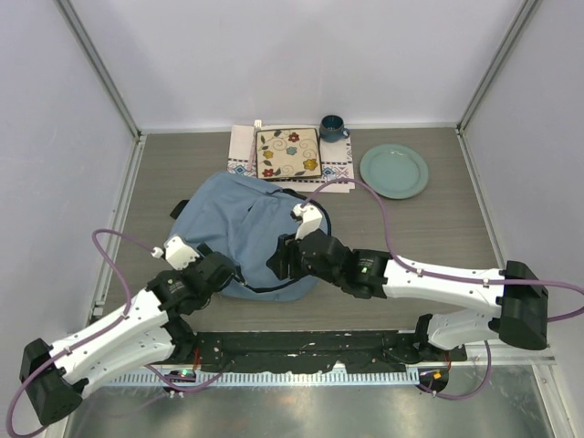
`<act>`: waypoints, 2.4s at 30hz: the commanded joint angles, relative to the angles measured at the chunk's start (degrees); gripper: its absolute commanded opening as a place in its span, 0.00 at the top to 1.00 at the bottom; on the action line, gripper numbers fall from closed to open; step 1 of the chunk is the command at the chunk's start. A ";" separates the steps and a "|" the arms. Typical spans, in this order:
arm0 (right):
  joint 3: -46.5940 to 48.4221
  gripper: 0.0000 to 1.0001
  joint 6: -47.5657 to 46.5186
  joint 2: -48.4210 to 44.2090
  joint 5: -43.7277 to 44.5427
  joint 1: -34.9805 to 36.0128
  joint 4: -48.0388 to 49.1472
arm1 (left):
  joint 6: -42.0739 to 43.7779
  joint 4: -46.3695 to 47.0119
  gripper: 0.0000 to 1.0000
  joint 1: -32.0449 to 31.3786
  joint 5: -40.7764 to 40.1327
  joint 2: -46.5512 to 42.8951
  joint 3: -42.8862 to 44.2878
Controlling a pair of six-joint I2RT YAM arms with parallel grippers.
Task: Pack the student bag
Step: Zip the student bag at the center of the board.
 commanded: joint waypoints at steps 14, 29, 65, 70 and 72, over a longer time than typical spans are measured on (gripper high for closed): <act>6.81 0.47 -2.69 9.60 -7.83 0.24 5.05 | 6.85 12.86 0.82 4.26 3.81 -3.34 -4.70; 12.70 0.46 -0.84 20.06 -9.77 1.65 8.30 | 8.08 13.12 0.94 4.26 4.69 -11.07 -7.78; 9.10 0.99 2.15 23.33 -6.61 2.00 16.83 | 10.01 14.35 1.00 4.26 5.48 -12.92 -8.31; 4.19 0.99 3.03 19.80 -3.80 2.00 19.64 | 10.19 13.92 1.00 4.26 5.39 -12.31 -8.39; 3.21 0.99 3.90 18.49 -2.22 2.17 19.90 | 10.19 13.48 1.00 4.17 5.04 -12.48 -8.48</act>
